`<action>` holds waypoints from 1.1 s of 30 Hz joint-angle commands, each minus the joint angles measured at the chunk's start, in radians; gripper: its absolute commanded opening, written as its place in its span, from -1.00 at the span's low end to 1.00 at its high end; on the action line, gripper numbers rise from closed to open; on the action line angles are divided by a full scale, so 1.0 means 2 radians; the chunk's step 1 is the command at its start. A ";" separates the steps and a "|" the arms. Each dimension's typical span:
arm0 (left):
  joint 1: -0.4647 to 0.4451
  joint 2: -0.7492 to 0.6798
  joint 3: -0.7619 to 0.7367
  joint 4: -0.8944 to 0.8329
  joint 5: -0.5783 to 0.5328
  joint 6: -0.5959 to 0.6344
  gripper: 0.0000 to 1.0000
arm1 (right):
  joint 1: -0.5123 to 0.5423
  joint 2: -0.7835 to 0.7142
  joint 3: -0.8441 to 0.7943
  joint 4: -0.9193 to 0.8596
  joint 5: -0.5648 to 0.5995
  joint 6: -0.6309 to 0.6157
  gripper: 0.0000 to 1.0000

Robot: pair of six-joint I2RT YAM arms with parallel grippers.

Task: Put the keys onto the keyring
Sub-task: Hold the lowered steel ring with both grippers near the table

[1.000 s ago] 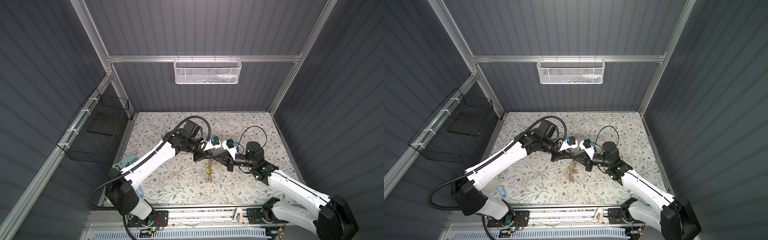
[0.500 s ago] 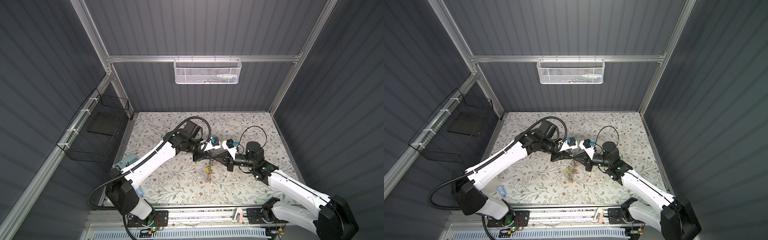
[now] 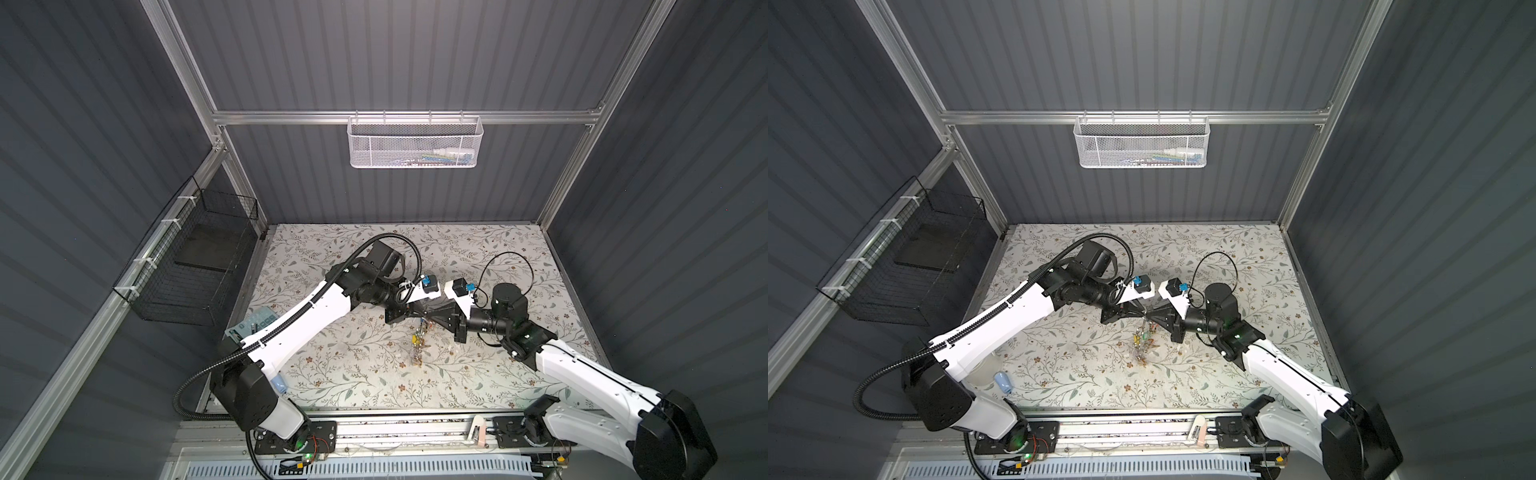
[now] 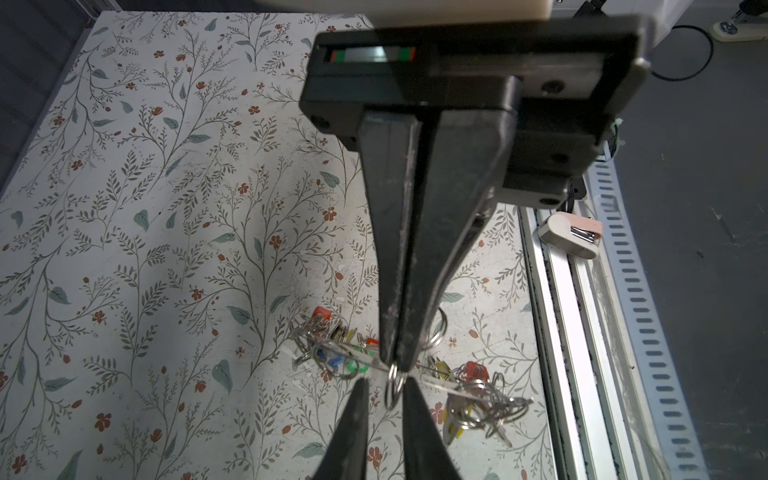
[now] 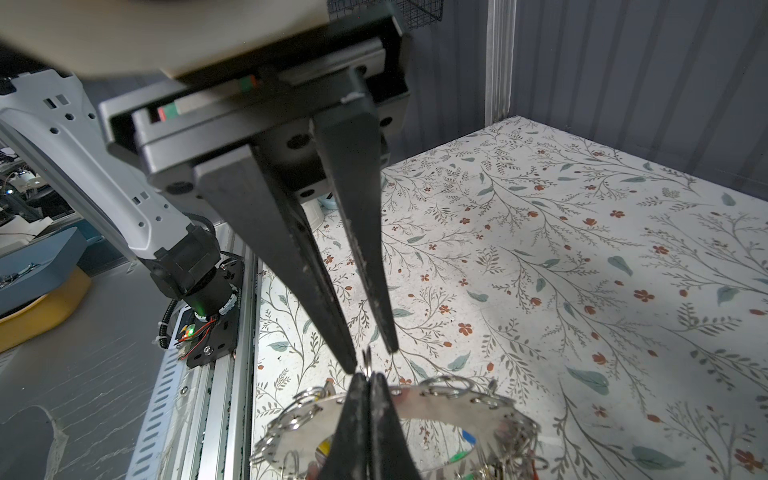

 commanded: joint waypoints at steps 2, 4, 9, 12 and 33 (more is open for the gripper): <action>-0.003 0.008 0.011 -0.019 0.008 0.006 -0.70 | 0.002 -0.008 0.007 0.015 -0.007 0.002 -1.00; -0.003 0.009 0.011 -0.020 0.011 0.005 -0.72 | 0.001 -0.007 0.007 0.015 -0.007 0.002 -1.00; -0.004 0.013 0.011 -0.022 0.012 0.005 -0.64 | 0.001 -0.007 0.006 0.015 -0.005 0.002 -1.00; -0.005 0.012 0.009 -0.020 0.013 0.006 -0.59 | 0.002 -0.007 0.007 0.015 -0.005 0.002 -1.00; -0.008 0.021 0.011 -0.013 0.029 -0.003 -0.83 | 0.002 -0.009 0.006 0.015 -0.005 0.002 -1.00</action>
